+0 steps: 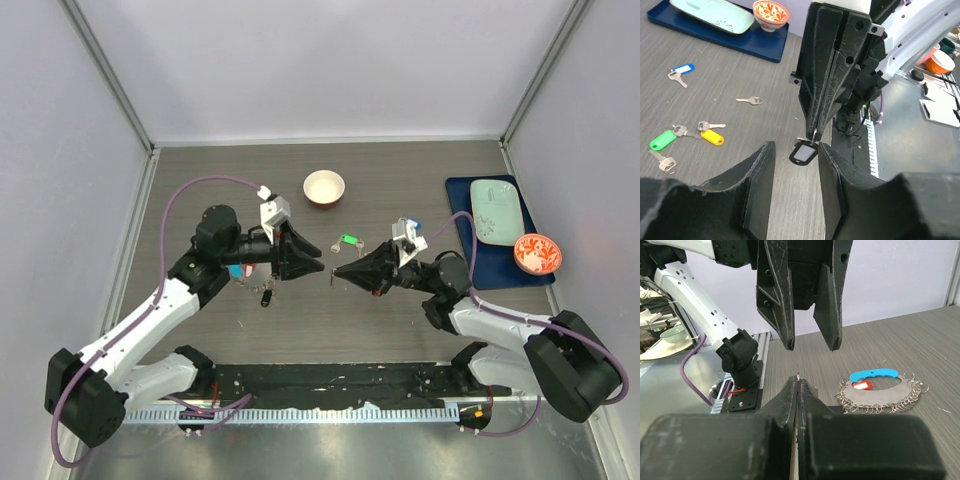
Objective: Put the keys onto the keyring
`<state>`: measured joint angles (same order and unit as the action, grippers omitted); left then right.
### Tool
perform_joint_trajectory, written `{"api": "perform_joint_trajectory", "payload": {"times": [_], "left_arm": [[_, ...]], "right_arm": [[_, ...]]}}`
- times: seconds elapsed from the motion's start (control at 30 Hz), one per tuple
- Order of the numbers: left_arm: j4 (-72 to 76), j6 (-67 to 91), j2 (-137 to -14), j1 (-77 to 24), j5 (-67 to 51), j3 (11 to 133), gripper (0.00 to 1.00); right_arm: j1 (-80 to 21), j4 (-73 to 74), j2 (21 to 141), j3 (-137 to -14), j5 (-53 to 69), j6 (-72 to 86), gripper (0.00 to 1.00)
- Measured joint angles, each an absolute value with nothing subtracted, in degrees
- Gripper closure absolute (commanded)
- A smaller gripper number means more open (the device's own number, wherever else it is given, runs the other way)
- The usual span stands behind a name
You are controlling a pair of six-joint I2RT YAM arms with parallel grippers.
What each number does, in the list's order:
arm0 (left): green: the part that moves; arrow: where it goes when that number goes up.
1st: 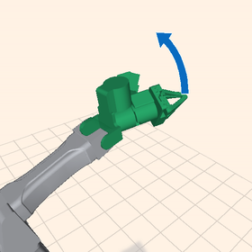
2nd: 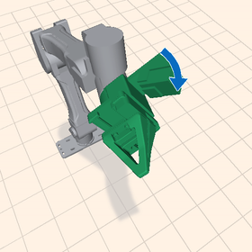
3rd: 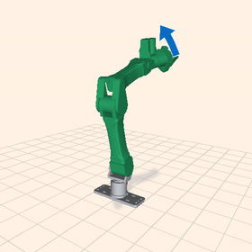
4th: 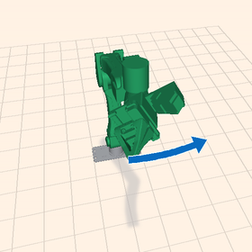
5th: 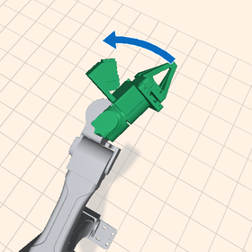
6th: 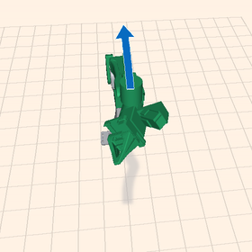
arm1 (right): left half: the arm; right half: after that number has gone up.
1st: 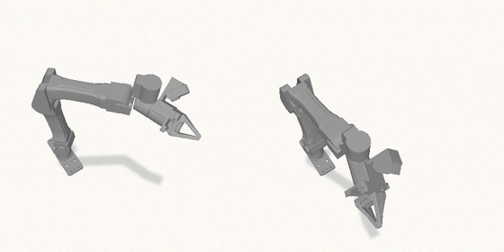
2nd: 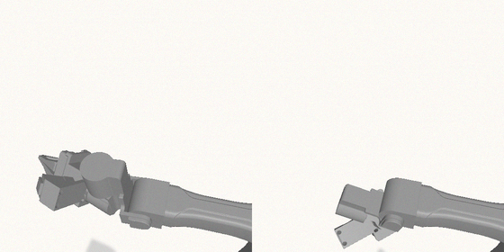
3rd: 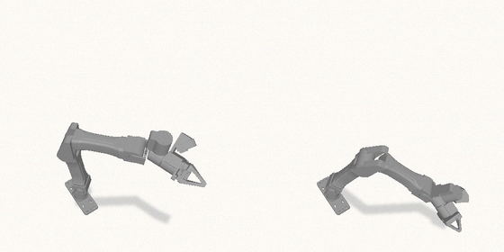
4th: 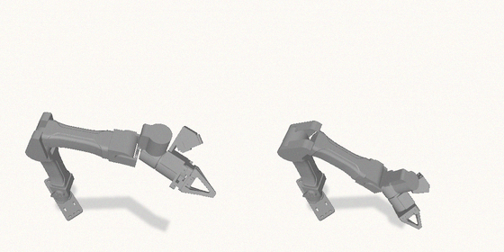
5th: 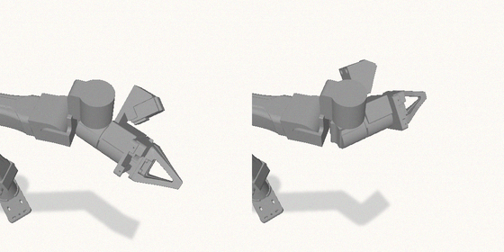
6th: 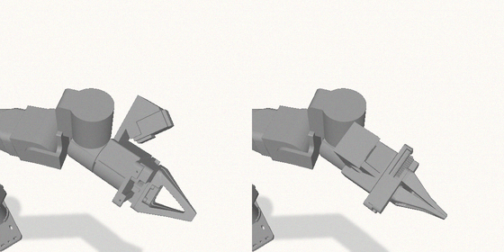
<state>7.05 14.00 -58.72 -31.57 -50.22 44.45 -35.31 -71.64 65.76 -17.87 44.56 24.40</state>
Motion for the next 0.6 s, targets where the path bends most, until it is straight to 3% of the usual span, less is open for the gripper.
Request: {"api": "perform_joint_trajectory", "payload": {"times": [0.6], "left_arm": [[6.4,11.9,-62.2,-35.0,-53.5,44.4,0.77]], "right_arm": [[-35.6,-72.0,66.9,-18.5,45.2,24.4,0.99]]}}
